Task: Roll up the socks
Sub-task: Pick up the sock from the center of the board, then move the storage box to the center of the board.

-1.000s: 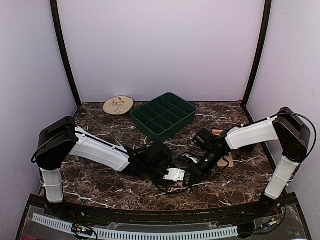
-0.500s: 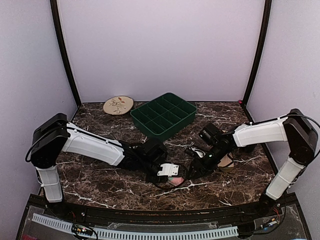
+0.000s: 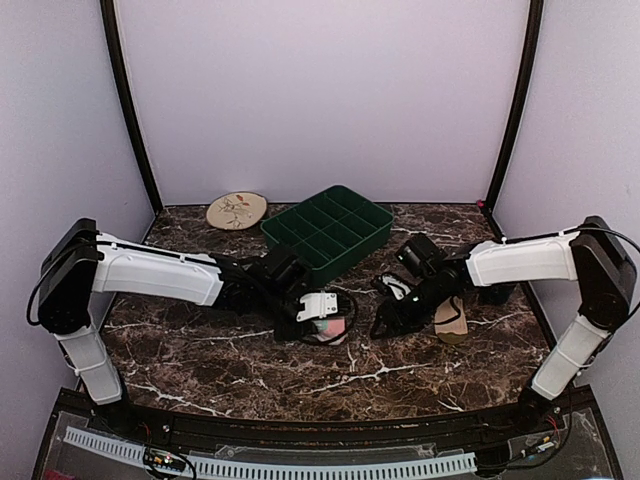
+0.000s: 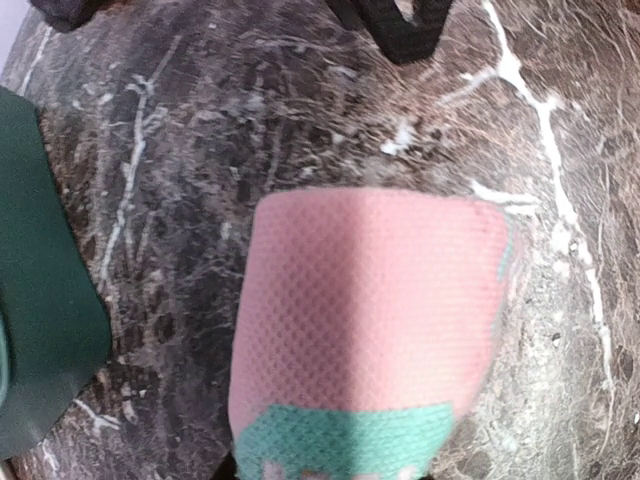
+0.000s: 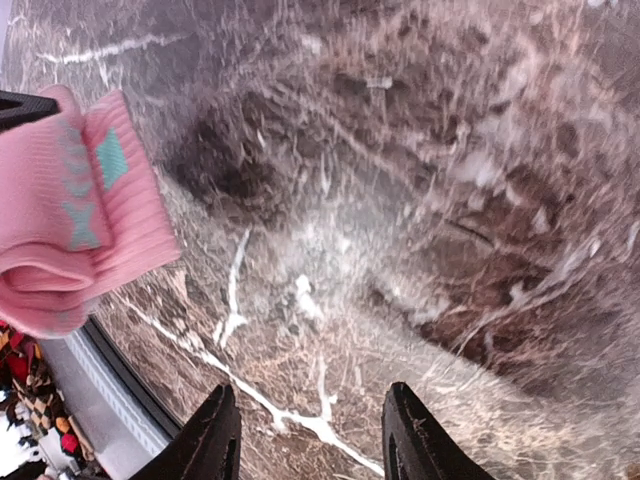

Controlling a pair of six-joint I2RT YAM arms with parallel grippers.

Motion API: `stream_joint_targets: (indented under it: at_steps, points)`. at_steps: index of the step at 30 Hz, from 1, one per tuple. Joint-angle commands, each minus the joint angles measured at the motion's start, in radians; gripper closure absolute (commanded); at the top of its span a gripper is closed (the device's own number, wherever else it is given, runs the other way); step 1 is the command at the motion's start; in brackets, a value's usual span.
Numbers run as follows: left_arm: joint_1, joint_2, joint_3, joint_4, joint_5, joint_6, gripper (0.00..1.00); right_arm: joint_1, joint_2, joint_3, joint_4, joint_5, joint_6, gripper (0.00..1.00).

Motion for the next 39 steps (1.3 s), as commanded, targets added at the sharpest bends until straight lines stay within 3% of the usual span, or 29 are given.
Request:
stream_joint_targets:
  at_steps: [1,11,19,25,34,39]
  points:
    - [0.050,-0.091,0.072,-0.011,-0.058,-0.060,1.00,-0.007,-0.026,0.052,0.040,0.059,0.016,0.53]
    - [0.227,0.011,0.378,-0.046,-0.307,-0.103,1.00,-0.004,-0.034,0.106,0.093,0.118,0.028,0.53]
    - [0.392,0.163,0.550,0.033,-0.324,-0.143,1.00,0.020,0.081,0.293,0.076,0.196,0.015,0.53]
    - [0.458,0.258,0.547,0.112,-0.339,-0.235,1.00,0.036,0.263,0.532,0.126,0.314,-0.025,0.53]
    - [0.510,0.235,0.476,0.166,-0.285,-0.361,1.00,0.050,0.622,1.069,-0.114,0.510,-0.065,0.52]
    - [0.514,0.220,0.446,0.178,-0.260,-0.369,1.00,0.047,0.783,1.295,-0.266,0.507,-0.079,0.52]
